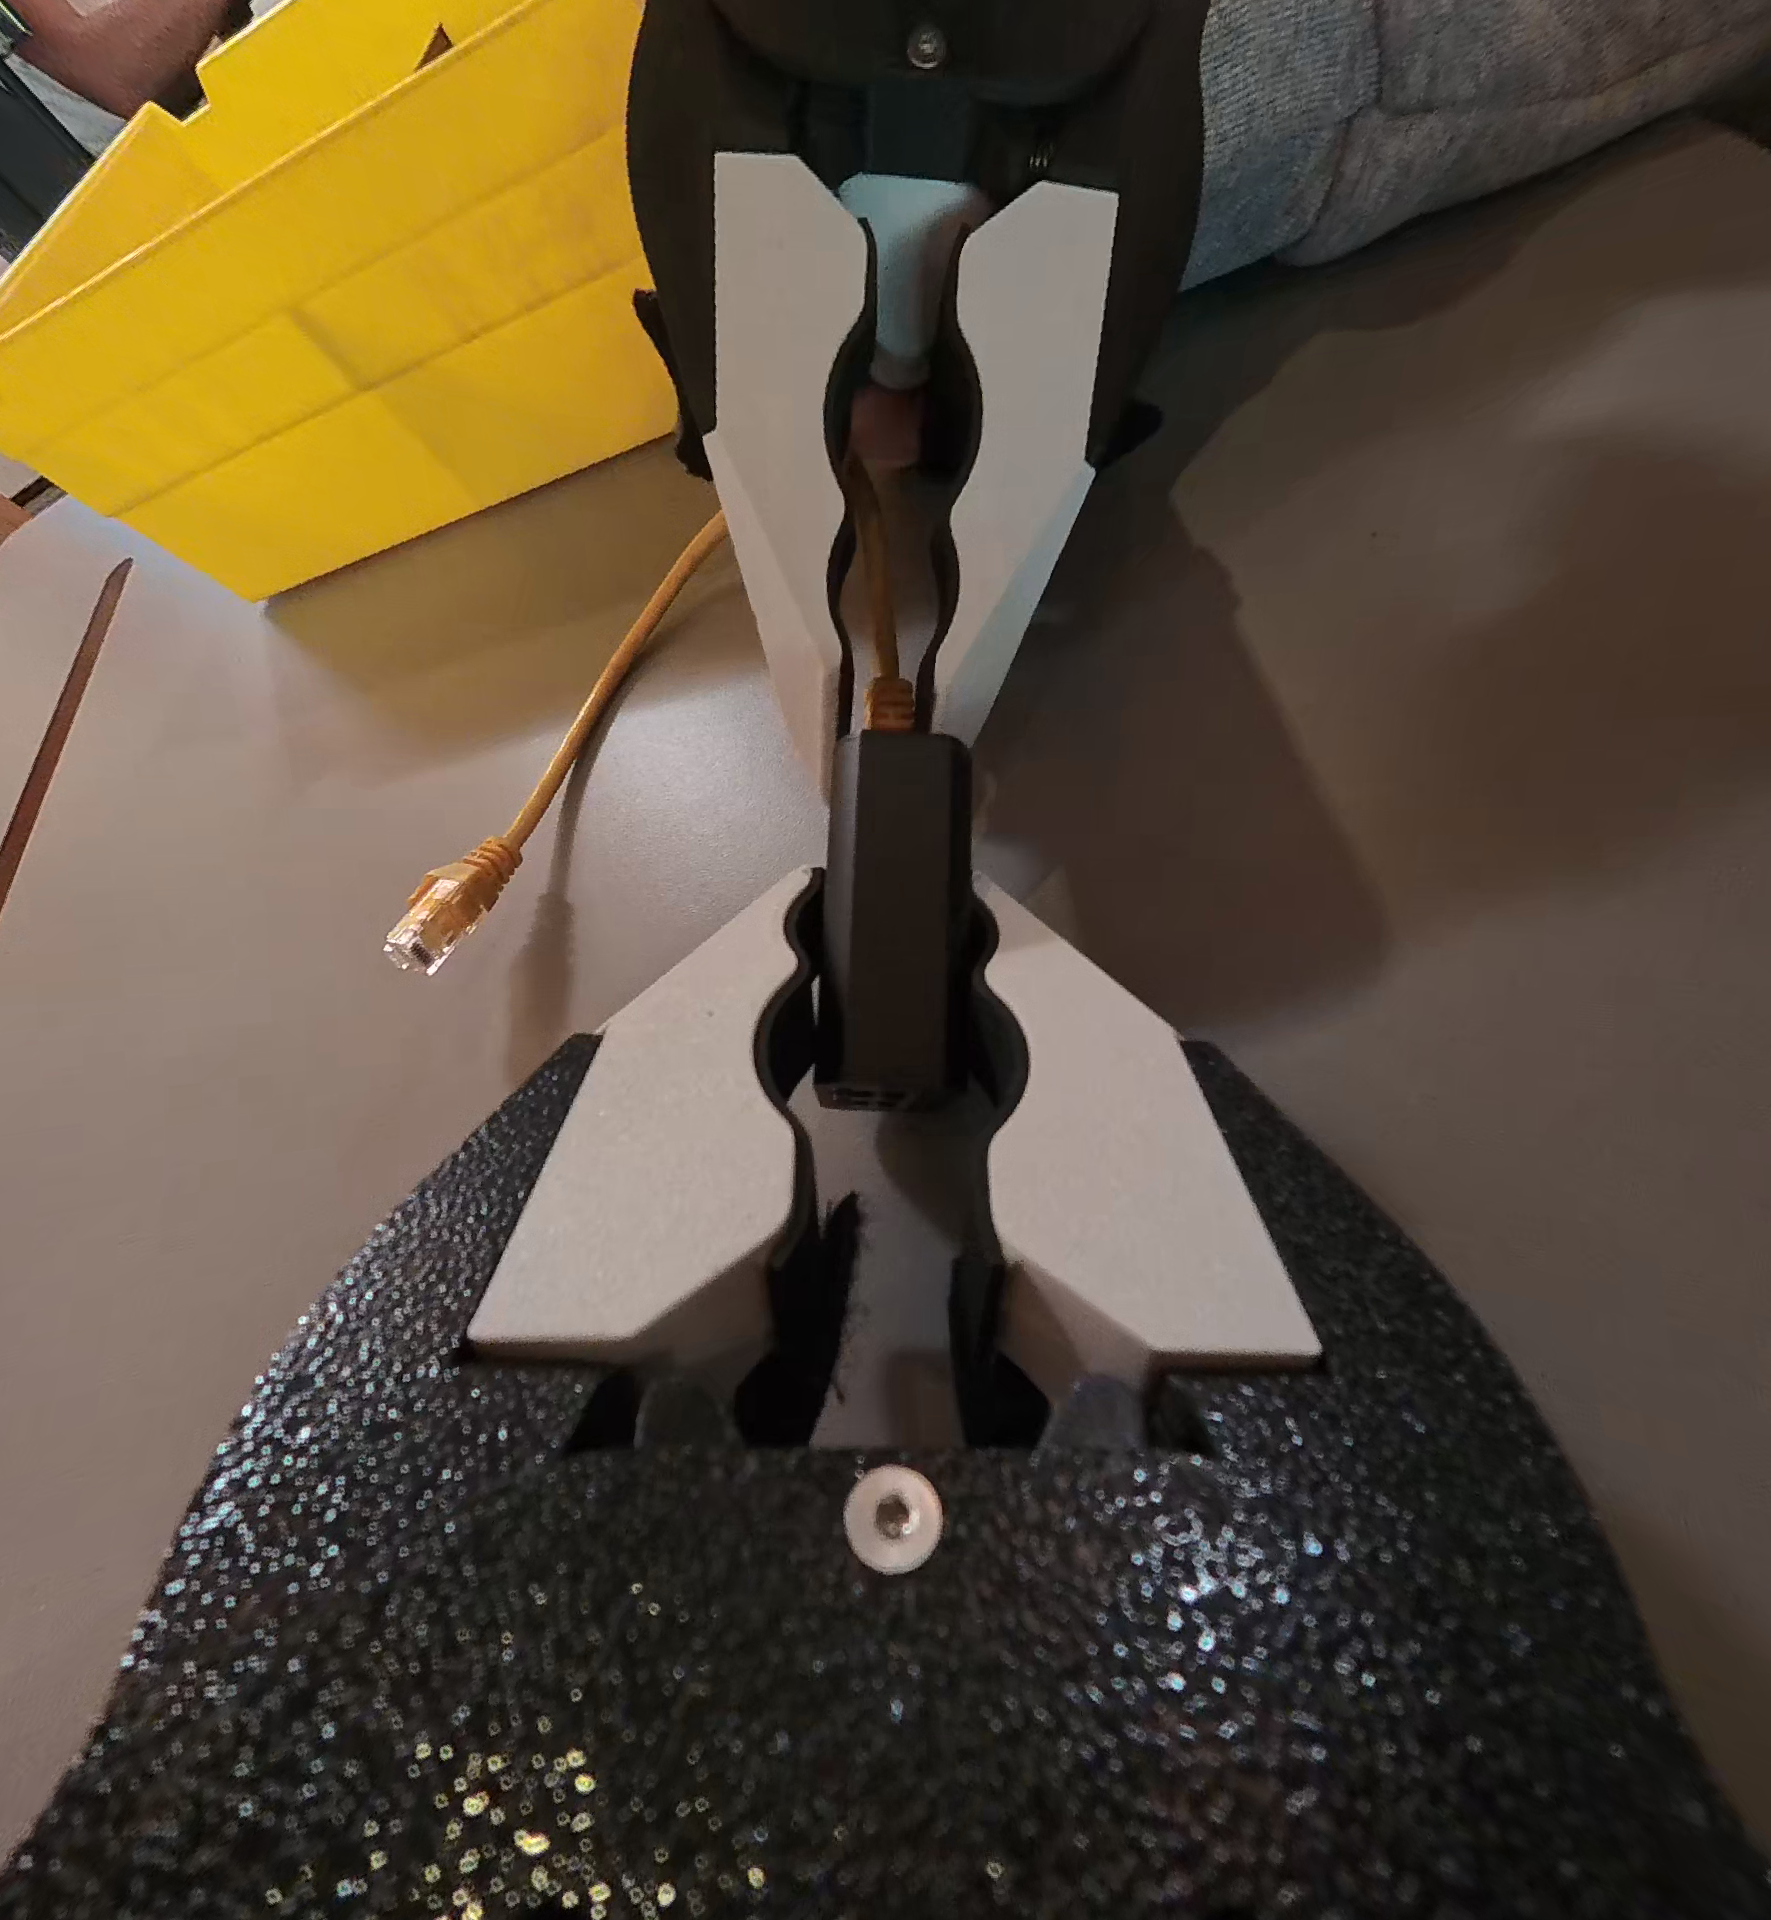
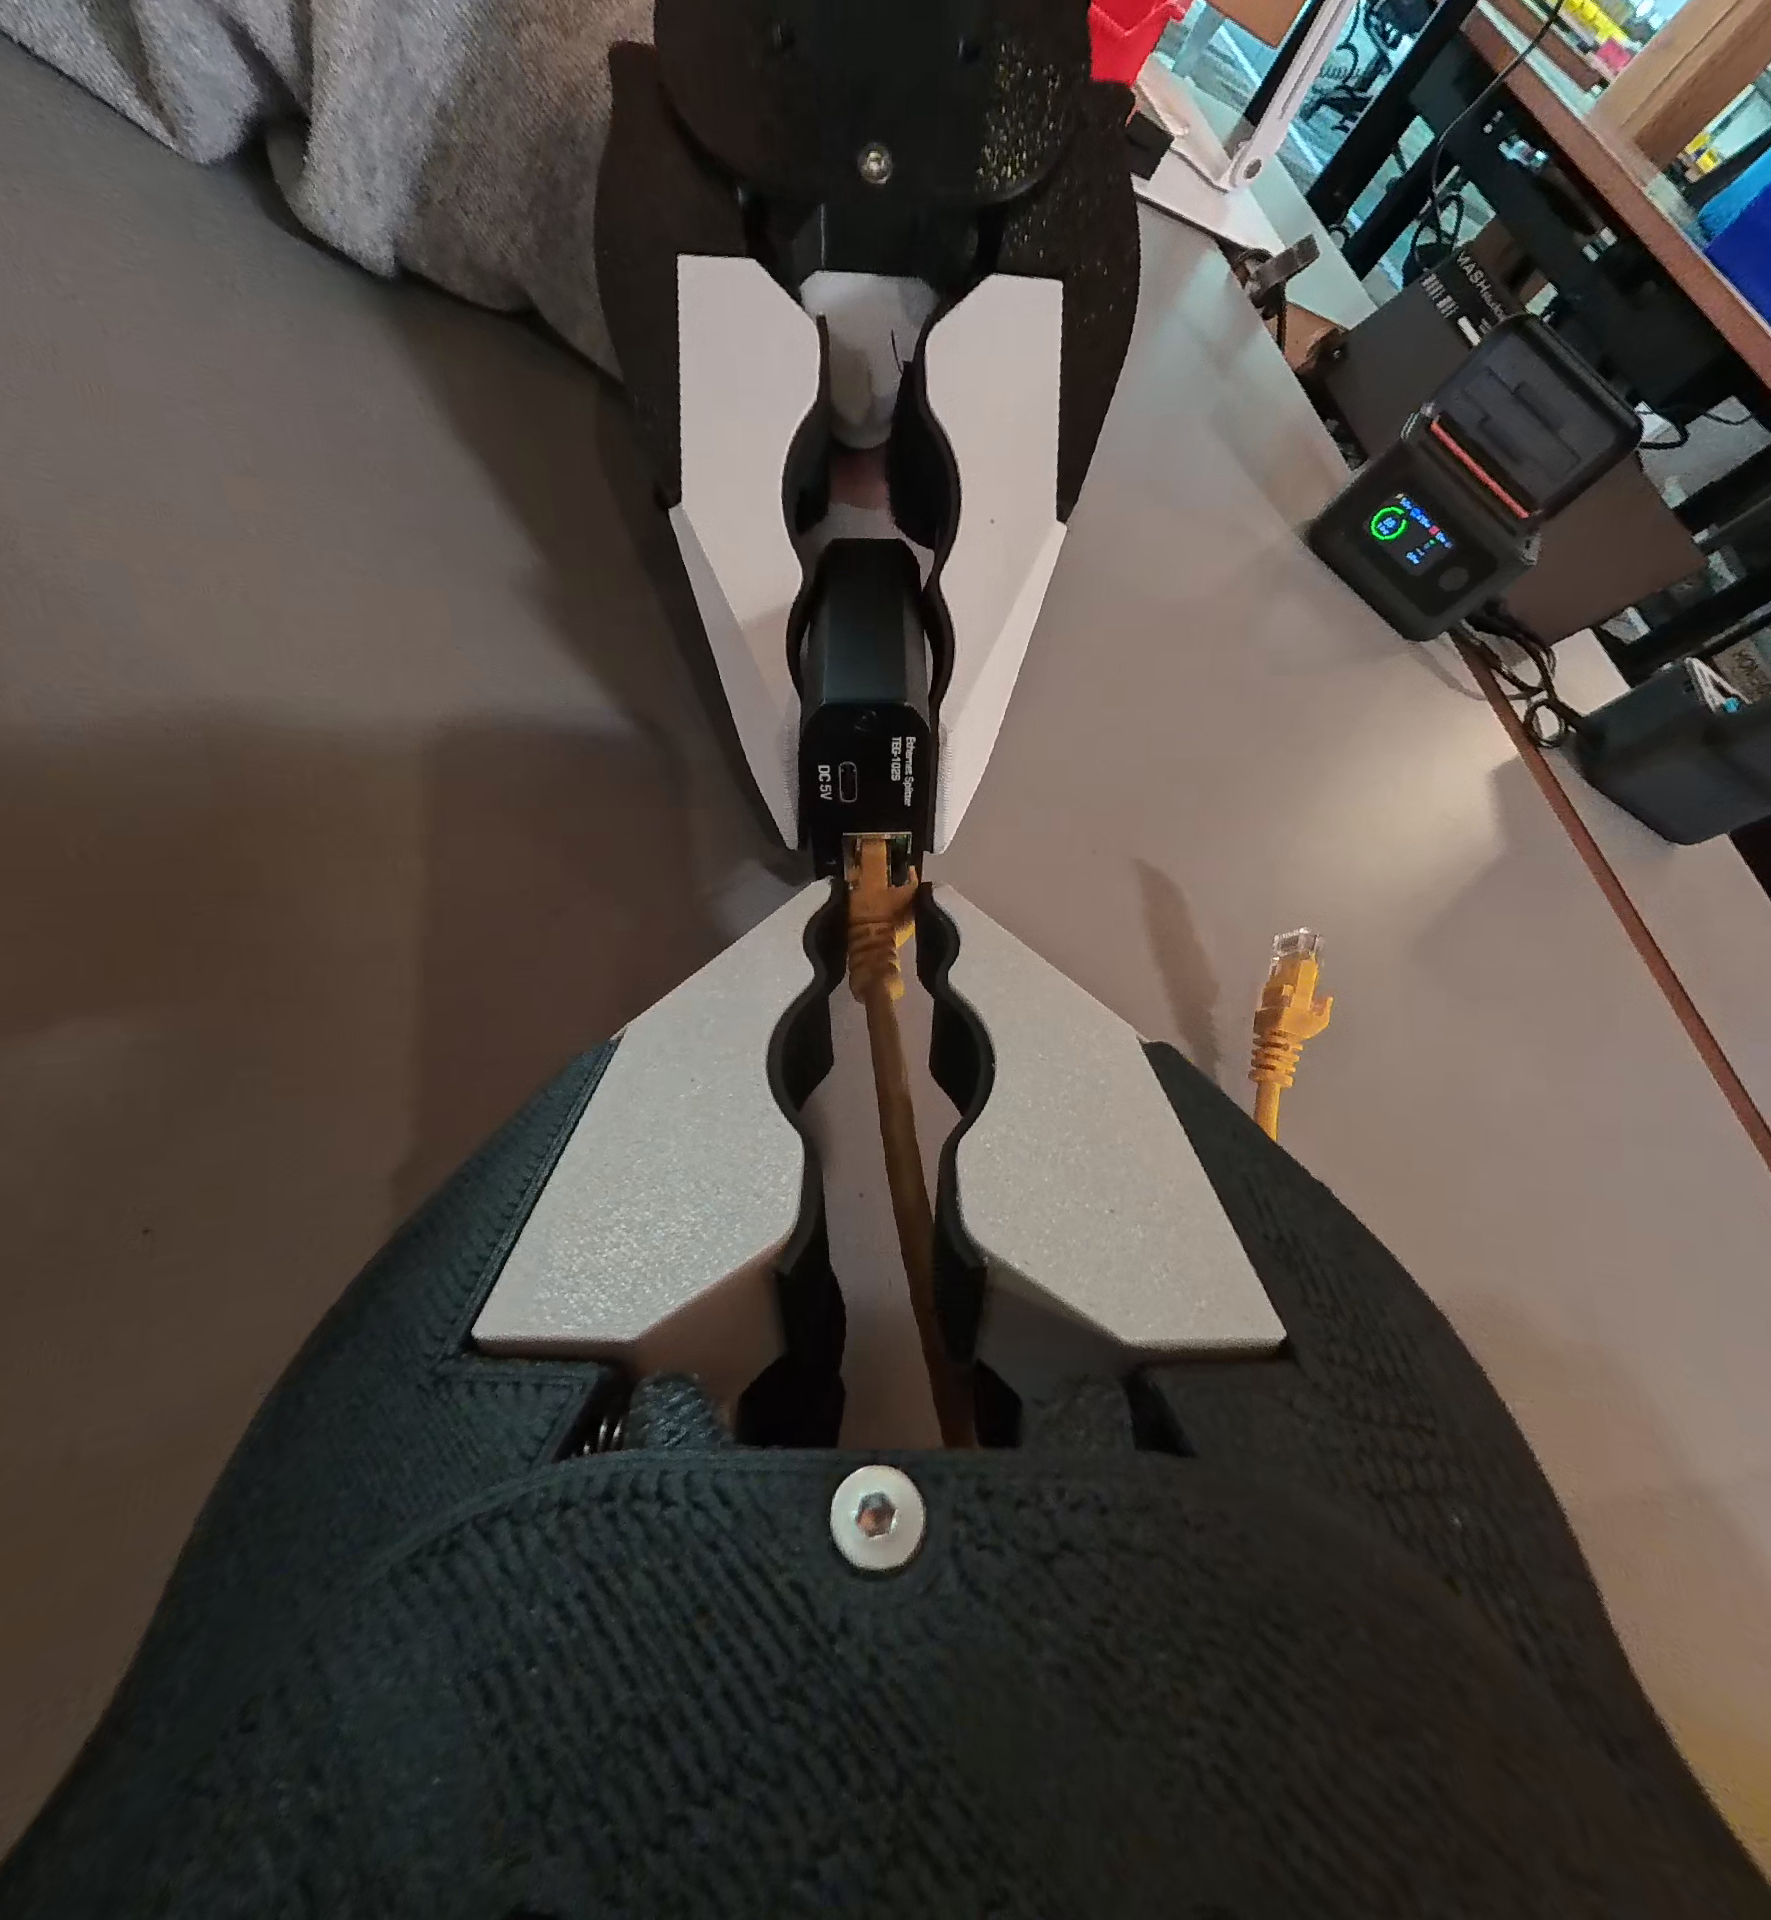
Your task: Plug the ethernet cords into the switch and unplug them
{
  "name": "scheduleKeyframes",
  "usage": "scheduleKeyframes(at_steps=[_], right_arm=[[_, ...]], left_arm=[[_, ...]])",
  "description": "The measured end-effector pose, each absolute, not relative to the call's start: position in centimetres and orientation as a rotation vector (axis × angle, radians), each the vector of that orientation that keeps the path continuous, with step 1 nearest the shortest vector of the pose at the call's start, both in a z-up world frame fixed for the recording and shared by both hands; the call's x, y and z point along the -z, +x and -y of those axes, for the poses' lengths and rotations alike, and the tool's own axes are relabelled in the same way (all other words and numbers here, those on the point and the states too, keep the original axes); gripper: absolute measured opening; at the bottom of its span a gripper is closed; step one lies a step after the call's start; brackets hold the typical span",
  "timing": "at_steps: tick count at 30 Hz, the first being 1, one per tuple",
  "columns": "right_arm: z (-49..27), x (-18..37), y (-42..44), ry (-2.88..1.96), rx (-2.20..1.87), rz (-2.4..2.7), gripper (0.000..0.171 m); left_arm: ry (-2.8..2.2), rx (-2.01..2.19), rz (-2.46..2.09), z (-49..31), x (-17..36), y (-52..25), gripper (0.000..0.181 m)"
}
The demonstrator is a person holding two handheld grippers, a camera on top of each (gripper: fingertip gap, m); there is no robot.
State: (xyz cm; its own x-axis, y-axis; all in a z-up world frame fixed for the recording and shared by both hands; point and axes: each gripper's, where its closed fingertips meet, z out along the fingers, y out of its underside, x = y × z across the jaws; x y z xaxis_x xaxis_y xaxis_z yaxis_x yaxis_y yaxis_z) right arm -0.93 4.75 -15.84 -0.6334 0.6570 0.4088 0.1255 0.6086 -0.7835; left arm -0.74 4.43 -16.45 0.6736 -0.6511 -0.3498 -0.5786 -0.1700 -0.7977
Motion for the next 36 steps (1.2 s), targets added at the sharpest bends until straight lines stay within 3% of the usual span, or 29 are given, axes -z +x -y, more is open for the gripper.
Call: scheduleKeyframes(at_steps=[1, 17, 27, 34, 36], right_arm=[[-4.7, 15.9, -0.9, -0.619, -0.968, 2.130, 0.011], [-3.5, 16.1, 0.5, -0.519, -0.982, 2.272, 0.010], [0.1, 12.5, 4.1, -0.352, -1.285, 2.285, 0.010], [-0.2, 12.2, 5.4, -0.315, -1.298, 2.322, 0.010], [-2.5, 10.4, 5.3, -0.390, -1.353, 2.209, 0.009]], left_arm=[[-1.846, 0.088, -0.972, -4.4, 16.5, -0.7, 0.022], [-1.831, 0.187, -1.066, -3.5, 16.5, 0.6, 0.022], [-1.740, 0.628, -1.125, -0.1, 13.2, 4.1, 0.022], [-1.784, 0.637, -1.194, 0.9, 13.3, 4.1, 0.022], [-1.898, 0.509, -1.111, 0.8, 14.4, 0.5, 0.022]])
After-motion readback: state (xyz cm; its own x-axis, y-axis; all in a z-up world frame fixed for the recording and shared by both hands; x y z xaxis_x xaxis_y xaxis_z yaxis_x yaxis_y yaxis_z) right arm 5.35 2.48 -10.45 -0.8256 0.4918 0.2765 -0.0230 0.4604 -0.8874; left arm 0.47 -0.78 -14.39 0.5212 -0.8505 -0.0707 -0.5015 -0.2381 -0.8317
